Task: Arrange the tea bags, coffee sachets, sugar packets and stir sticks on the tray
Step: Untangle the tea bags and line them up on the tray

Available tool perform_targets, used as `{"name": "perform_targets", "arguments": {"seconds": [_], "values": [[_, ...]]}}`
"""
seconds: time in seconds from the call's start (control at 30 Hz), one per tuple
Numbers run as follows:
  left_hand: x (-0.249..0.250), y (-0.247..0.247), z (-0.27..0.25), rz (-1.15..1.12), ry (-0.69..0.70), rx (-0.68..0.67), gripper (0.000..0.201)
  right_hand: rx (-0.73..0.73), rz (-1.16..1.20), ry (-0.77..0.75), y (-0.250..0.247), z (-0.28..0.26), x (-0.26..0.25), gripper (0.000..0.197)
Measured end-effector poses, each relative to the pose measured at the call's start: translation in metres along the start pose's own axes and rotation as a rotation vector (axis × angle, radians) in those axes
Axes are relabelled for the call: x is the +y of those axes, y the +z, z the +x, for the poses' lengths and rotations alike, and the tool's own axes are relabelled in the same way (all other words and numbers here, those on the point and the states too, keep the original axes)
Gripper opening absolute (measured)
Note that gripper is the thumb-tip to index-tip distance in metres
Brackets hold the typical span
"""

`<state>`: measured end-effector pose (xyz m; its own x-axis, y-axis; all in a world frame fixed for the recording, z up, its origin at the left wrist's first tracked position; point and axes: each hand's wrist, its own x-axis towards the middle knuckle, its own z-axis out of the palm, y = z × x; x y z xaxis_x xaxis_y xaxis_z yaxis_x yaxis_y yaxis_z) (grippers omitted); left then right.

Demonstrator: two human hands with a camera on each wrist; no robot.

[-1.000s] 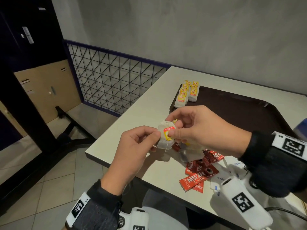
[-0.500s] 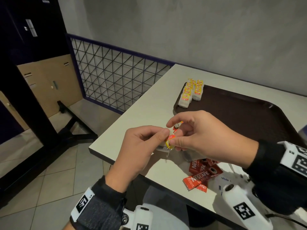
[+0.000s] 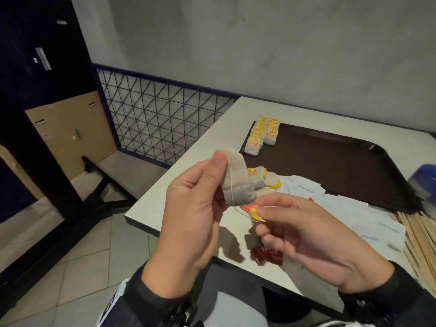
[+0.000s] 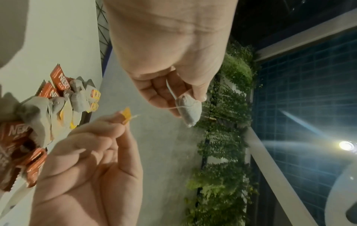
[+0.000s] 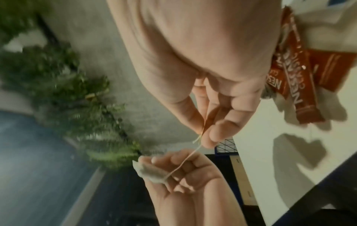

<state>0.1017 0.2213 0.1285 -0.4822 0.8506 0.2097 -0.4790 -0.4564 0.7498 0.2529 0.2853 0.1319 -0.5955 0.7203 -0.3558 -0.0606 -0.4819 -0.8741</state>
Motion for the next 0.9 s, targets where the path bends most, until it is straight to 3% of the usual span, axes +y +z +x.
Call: {"name": "perform_targets", "arguments": {"seconds": [0.17, 0.27, 0.4, 0.53, 0.63, 0.77, 0.9], "values": [[-0.014, 0.008, -0.020, 0.230, -0.152, -0.154, 0.032, 0.066, 0.187, -0.153, -0.028, -0.027, 0.002, 0.029], [-0.025, 0.016, -0.032, 0.389, -0.221, -0.247, 0.028, 0.025, 0.149, -0.239, -0.042, -0.048, 0.002, 0.031], [-0.038, 0.031, -0.045, 0.542, -0.188, -0.294, 0.017, -0.004, 0.029, -0.336, -0.058, -0.067, 0.005, 0.034], [-0.050, 0.038, -0.048, 0.581, -0.159, -0.286, 0.015, 0.064, -0.050, -0.406, -0.073, -0.079, 0.007, 0.026], [-0.054, 0.042, -0.049, 0.571, -0.189, -0.365, 0.015, 0.065, -0.047, -0.422, -0.081, -0.085, 0.007, 0.028], [-0.059, 0.046, -0.052, 0.464, -0.262, -0.359, 0.028, 0.082, -0.086, -0.453, -0.088, -0.091, 0.011, 0.019], [-0.063, 0.051, -0.054, 0.535, -0.185, -0.362, 0.033, 0.070, -0.115, -0.490, -0.092, -0.095, 0.017, 0.021]]}}
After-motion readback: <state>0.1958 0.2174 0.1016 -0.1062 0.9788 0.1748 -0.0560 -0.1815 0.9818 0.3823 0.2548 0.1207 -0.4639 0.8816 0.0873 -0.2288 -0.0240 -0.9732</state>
